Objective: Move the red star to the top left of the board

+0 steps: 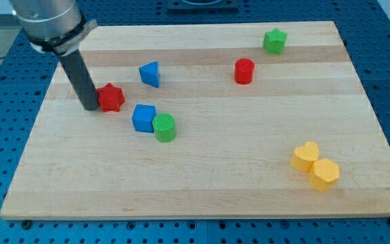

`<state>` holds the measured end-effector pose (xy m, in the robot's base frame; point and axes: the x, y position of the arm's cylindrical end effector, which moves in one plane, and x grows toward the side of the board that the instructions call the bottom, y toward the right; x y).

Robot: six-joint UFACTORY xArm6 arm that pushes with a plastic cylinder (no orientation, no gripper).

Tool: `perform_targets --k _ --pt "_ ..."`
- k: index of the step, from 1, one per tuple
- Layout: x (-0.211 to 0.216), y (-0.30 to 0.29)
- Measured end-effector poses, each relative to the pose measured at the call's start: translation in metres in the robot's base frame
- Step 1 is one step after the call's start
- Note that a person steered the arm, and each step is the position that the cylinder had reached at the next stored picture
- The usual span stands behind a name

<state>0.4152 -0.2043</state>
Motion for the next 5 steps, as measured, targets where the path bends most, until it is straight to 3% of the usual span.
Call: perform_targets --k 2,5 --pt "0.04 0.0" --pt "-0.004 0.038"
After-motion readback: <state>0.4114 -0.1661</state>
